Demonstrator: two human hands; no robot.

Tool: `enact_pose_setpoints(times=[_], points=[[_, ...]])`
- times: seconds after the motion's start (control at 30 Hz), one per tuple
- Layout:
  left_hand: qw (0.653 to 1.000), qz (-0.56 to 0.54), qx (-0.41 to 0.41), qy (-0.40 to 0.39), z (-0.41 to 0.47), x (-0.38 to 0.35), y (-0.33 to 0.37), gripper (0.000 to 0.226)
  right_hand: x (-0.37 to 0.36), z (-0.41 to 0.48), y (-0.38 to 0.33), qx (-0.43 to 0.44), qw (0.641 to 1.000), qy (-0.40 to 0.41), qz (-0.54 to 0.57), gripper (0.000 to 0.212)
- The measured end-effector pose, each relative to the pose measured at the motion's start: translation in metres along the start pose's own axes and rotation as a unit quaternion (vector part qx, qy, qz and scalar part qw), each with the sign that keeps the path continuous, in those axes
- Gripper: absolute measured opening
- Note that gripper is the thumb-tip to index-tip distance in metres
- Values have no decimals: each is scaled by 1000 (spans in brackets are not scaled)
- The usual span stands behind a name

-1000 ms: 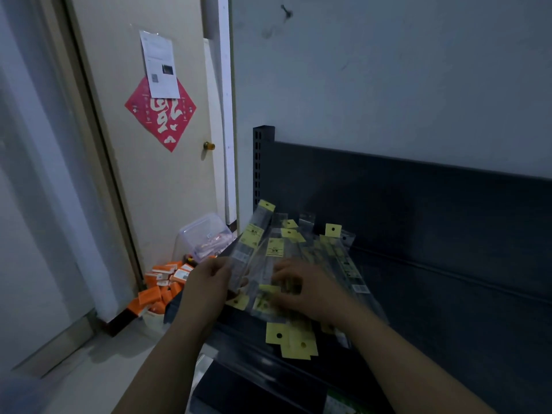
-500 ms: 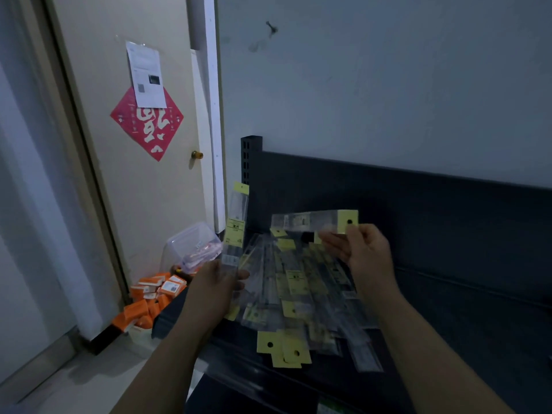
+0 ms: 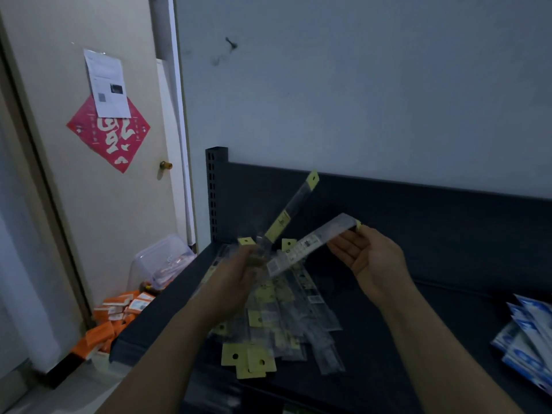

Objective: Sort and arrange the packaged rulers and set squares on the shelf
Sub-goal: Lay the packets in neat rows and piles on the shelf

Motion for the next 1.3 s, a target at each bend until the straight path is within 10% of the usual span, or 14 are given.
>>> enact_pose_setpoints(times=[0.27,0.4,0.53,0.67,0.83,0.93,1.3], points=[[994,-102,7,-43,-8,-34,19,16,20,10,7,-48,996,72,-36,21],[986,-94,57,-124,-16,-45,18,50,23,16,13,-55,994,99,-10,18],[993,-59,26,-100,-17,-41,20,10,19,19,16,-55,995,83,26,14],[980,-151,116,-57,-19,-31,13,28,23,26,24,-37,995,48,-76,18],[952,-238,188,30,-20,-14,-4,21,42,19,57,-44,813,-63,-578,20],[964,-173,189,67,-23,-9,-10,25,40,9,74,-52,706,-103,-699,34],[955,-185,207,108,-26,-9,-20,25,64,25,78,-130,751,-26,-647,39]])
Point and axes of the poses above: each hand's wrist, its own z-axis towards the middle knuckle, its own x-axis out of the back of the hand, y = z × x, the point moved 6 cm from there along z, towards the middle knuckle, and after that the axes turned 1 degree about x, right-handed, at the moved point
